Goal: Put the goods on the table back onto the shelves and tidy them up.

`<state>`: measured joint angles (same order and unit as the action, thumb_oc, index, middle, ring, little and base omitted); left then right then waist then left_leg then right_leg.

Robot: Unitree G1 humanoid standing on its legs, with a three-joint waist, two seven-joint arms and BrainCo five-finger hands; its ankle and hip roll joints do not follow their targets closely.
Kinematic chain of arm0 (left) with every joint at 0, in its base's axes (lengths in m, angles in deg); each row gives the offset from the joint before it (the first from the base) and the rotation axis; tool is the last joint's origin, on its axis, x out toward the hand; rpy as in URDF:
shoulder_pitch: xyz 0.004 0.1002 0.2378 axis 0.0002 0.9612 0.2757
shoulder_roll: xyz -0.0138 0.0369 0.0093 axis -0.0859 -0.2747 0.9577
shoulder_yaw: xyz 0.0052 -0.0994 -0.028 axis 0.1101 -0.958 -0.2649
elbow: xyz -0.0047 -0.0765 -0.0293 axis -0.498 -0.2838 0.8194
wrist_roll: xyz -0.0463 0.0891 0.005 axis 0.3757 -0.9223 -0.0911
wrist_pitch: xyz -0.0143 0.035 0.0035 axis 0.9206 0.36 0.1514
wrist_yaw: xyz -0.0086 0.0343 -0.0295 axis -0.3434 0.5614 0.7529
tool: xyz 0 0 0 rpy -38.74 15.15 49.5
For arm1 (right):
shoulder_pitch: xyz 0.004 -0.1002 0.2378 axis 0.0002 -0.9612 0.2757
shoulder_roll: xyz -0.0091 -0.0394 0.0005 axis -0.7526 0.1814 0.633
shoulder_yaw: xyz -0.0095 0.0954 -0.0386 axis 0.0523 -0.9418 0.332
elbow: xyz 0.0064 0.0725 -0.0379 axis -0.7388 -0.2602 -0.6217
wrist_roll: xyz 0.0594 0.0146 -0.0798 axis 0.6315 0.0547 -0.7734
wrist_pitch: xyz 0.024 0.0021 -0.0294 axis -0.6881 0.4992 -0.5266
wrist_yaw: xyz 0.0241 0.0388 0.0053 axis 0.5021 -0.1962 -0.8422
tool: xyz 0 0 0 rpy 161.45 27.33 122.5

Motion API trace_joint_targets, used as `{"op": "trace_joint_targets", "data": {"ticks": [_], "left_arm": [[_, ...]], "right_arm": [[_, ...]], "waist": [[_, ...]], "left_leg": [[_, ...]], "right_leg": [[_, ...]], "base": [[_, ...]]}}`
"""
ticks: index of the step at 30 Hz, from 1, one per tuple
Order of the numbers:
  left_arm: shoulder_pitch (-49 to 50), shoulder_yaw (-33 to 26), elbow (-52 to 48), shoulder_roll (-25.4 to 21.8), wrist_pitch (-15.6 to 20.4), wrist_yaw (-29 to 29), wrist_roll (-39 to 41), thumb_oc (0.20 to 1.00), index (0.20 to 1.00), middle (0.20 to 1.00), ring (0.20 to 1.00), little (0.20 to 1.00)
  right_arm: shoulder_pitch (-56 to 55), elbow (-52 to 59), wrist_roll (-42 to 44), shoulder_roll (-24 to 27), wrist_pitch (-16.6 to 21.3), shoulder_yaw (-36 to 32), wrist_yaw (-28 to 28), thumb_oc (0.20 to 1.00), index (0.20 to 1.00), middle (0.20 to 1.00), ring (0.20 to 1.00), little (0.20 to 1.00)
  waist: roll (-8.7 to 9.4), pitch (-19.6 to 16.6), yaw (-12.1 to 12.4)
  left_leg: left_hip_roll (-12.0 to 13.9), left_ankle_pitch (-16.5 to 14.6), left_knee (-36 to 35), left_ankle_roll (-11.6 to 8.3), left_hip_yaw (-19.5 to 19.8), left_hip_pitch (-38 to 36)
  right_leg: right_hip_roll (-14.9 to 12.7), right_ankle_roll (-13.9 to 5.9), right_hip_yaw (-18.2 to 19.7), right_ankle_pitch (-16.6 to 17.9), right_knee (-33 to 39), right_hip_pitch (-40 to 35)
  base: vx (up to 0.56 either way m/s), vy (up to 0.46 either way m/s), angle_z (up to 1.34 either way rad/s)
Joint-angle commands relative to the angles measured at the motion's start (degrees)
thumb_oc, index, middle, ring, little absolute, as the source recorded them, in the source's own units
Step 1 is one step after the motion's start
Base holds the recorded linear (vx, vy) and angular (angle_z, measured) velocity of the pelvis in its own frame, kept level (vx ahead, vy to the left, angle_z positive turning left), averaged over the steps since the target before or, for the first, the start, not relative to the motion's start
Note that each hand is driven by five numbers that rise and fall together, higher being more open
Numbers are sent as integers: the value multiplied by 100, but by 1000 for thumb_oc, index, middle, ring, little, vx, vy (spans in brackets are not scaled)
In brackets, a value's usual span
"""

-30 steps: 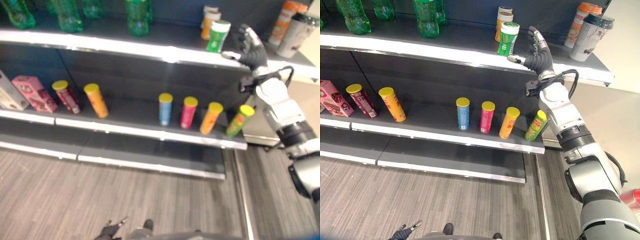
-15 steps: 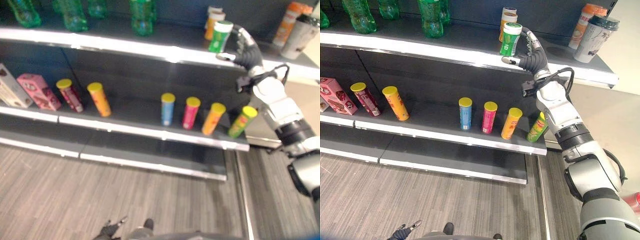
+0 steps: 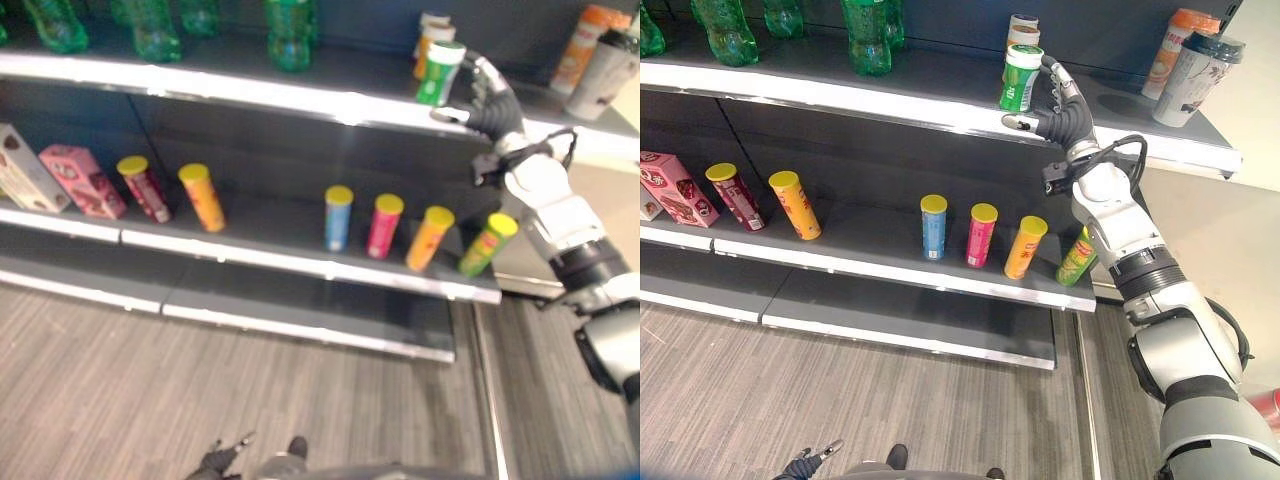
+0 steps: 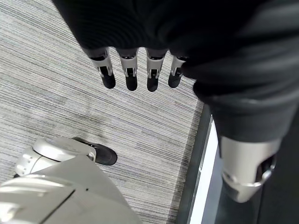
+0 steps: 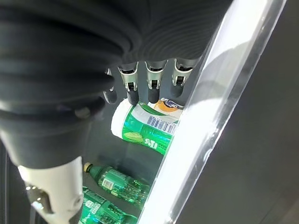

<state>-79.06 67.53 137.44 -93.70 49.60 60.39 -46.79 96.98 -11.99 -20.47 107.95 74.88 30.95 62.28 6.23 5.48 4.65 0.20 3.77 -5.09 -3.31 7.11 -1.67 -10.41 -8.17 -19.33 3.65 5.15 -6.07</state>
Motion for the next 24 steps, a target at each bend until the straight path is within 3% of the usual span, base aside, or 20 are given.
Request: {"op": "trace_joint_targets", "data": {"ticks": [1,4,9,12,16,17,19,21,24], "left_arm": [[-263,173,105,-341,112,32,46,1000,1000,1000,1000,1000],[-346,130,100,-327,107,129,38,1000,1000,1000,1000,1000],[-488,14,53,-254,107,239,-171,1000,1000,1000,1000,1000],[-529,-52,62,-232,108,263,-268,1000,1000,1000,1000,1000],[-507,-135,130,-221,152,157,-377,1000,1000,1000,1000,1000],[-506,-130,129,-224,152,157,-376,1000,1000,1000,1000,1000],[-416,-196,84,-228,224,-71,-540,1000,1000,1000,1000,1000],[-407,-167,72,-220,254,-125,-588,1000,1000,1000,1000,1000],[-431,-10,-97,-205,364,-303,-799,1000,1000,1000,1000,1000]], "right_arm": [[1034,-387,-559,97,68,316,-243,1000,1000,1000,1000,1000],[1018,-152,-1396,233,30,153,-636,1000,1000,1000,1000,1000],[326,1292,-2661,525,147,-622,-1246,1000,1000,1000,1000,1000],[-359,2395,-2851,627,342,-1238,-1283,1000,1000,1000,1000,1000],[-1536,4003,-2008,686,1000,-1800,-440,1000,1000,1000,1000,1000],[-1547,4010,-2008,686,997,-1809,-438,1000,1000,1000,1000,1000],[-2426,4775,-1259,1039,1346,-2158,403,1000,1000,1000,1000,1000],[-2690,4944,-1144,1168,1378,-2284,592,1000,1000,1000,1000,1000],[-3179,5292,-914,1624,1496,-2584,1009,1000,1000,1000,1000,1000]], "waist": [[185,31,73],[135,39,-5],[25,44,-124],[-20,26,-205],[-35,-10,-317],[-32,-12,-310],[-47,-20,-463],[-50,-28,-488],[-75,21,-763]], "left_leg": [[217,-679,9,-168,-807,-227],[225,-695,9,-151,-827,-242],[238,-751,9,-116,-869,-292],[227,-788,9,-94,-903,-333],[220,-822,9,-66,-999,-385],[220,-822,9,-66,-1002,-384],[189,-845,9,-33,-1101,-415],[172,-860,9,-11,-1158,-422],[76,-905,9,106,-1357,-447]], "right_leg": [[-276,-192,72,-36,-46,29],[-269,-185,128,-43,-59,61],[-273,-197,206,-62,-65,60],[-281,-211,270,-69,-63,67],[-292,-247,364,-49,-66,107],[-292,-246,367,-48,-66,109],[-308,-310,500,1,-98,190],[-326,-334,584,20,-148,253],[-407,-446,951,140,-382,584]], "base": [[0,0,0],[0,0,0],[6,3,0],[22,19,-8],[13,22,-12],[6,48,-18],[-3,76,-28],[-25,80,-43],[-55,143,-52]]}}
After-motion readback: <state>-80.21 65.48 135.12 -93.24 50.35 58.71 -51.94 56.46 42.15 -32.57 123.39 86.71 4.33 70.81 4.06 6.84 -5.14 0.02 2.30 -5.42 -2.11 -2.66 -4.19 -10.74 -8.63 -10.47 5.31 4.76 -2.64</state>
